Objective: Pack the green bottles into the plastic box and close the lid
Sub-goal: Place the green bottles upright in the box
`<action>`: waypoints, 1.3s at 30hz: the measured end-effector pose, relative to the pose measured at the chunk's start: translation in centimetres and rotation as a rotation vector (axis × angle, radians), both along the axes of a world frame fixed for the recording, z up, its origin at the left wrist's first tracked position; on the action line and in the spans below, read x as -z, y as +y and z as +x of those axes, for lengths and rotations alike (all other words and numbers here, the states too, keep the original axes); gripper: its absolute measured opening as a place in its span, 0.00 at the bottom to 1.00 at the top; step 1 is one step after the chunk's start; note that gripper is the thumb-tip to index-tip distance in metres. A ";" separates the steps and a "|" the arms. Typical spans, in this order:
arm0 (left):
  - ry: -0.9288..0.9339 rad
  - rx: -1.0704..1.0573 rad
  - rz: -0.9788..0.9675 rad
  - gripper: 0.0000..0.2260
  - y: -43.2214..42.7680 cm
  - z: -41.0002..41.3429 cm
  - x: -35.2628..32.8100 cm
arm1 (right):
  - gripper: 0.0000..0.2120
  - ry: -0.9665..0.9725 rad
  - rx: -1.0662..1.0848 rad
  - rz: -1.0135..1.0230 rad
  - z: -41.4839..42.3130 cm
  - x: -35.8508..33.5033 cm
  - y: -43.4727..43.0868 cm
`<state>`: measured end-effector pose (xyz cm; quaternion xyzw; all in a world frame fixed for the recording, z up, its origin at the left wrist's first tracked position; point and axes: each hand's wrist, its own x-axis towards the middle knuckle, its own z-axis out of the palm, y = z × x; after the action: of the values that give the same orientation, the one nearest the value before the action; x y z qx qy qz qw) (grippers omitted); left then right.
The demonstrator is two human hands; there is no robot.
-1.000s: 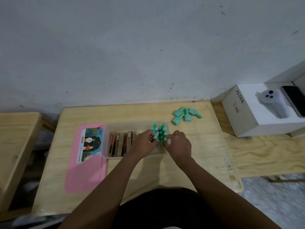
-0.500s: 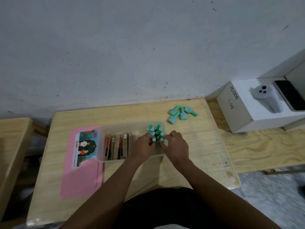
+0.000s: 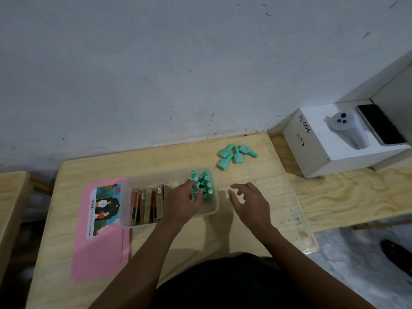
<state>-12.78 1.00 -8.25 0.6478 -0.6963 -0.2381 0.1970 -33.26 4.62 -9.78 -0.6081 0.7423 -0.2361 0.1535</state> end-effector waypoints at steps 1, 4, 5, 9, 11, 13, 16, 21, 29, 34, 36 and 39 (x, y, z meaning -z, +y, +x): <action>-0.001 -0.006 -0.054 0.08 -0.2 -0.3 -0.3 | 0.10 -0.031 0.047 0.029 -0.9 0.0 -0.1; -0.004 0.027 -0.191 0.08 -1.6 -2.1 -1.3 | 0.11 -0.113 0.153 0.129 -3.8 0.4 -1.4; 0.002 0.045 -0.223 0.08 -2.3 -2.9 -1.5 | 0.11 -0.130 0.181 0.160 -4.7 0.6 -2.1; -0.007 0.075 -0.261 0.07 -5.5 -6.7 -1.6 | 0.13 -0.213 0.246 0.310 -8.0 1.5 -5.6; -0.043 0.085 -0.191 0.08 -7.3 -8.5 -1.1 | 0.14 -0.242 0.241 0.365 -9.3 2.0 -7.3; -0.110 0.090 -0.039 0.11 -9.3 -10.1 -0.2 | 0.16 -0.254 0.230 0.404 -10.4 2.5 -8.8; -0.276 0.092 0.191 0.17 -11.8 -12.1 1.2 | 0.18 -0.245 0.205 0.437 -11.3 3.0 -11.0; -0.460 0.082 0.339 0.18 -13.8 -13.5 3.7 | 0.24 -0.142 0.110 0.390 -12.2 3.5 -14.0; -0.366 0.066 0.433 0.17 -14.6 -14.2 4.5 | 0.16 0.012 0.052 0.436 -12.1 4.4 -16.7; -0.101 0.101 0.369 0.13 -14.8 -13.7 3.5 | 0.14 -0.164 0.089 0.384 -12.2 5.1 -16.1; 0.090 0.059 0.368 0.14 -14.7 -13.6 2.3 | 0.13 -0.349 0.152 0.304 -12.4 5.1 -15.4; 0.431 -0.040 0.514 0.12 -14.2 -13.2 0.2 | 0.09 -0.543 0.241 0.145 -12.4 4.0 -14.0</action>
<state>-25.97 -13.16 -8.49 0.6247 -0.5429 -0.5334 0.1745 -45.63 -9.41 -13.77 -0.4179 0.7557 -0.3527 0.3603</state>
